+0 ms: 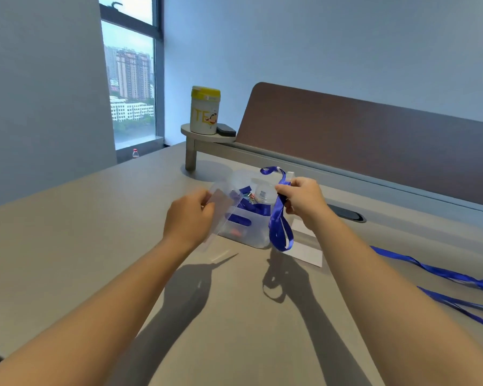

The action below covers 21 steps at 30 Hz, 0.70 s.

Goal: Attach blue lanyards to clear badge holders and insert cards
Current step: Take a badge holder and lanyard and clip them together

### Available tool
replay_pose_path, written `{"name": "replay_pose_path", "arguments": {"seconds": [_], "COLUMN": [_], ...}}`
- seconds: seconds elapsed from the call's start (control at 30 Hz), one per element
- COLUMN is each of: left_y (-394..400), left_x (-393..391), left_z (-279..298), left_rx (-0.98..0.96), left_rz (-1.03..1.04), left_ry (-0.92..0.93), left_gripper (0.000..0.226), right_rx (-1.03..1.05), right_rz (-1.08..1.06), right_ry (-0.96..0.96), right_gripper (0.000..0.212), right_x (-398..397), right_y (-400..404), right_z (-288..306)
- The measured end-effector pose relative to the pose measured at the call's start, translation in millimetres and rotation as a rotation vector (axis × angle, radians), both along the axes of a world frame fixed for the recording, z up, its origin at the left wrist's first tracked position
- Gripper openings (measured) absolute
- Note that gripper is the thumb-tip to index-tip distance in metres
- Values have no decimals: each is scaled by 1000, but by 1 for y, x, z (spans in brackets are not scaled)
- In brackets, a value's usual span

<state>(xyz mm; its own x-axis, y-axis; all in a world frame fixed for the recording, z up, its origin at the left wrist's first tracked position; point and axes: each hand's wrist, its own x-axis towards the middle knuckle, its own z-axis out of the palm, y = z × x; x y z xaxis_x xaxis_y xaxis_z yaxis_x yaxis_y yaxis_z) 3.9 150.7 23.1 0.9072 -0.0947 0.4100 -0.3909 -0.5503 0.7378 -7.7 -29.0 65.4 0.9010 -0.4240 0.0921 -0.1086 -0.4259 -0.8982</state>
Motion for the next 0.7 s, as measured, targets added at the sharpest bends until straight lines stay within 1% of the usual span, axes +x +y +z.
{"name": "replay_pose_path", "arguments": {"seconds": [0.13,0.17,0.23,0.3,0.37,0.47,0.53,0.6,0.7], "left_y": [3,4,5,7,9,11,9,6,0], "left_x": [35,43,56,66,74,80,80,76,64], "left_z": [8,9,9,8,5,0,-4,-6,-3], "left_rx": [-38,-46,-54,-53,-48,-31,-16,-5,12], "left_rz": [19,22,29,31,35,49,49,30,-7], "left_ry": [-25,-32,-41,-44,-42,-31,-24,-14,-23], "left_gripper": [22,21,21,21,20,18,18,20,25], "right_rx": [3,-8,-45,-127,-246,-416,-495,-542,-580], "right_rz": [-34,-47,-83,-111,-79,63,136,158,120], "right_ry": [-24,-45,-87,-79,30,294,381,351,236], "right_gripper": [25,24,15,10,13,27,29,37,34], "right_x": [60,74,98,117,131,134,128,124,104], "right_y": [-1,-1,-3,-4,-4,3,7,7,5], "right_z": [3,3,-1,-10,-22,-35,-36,-36,-30]}}
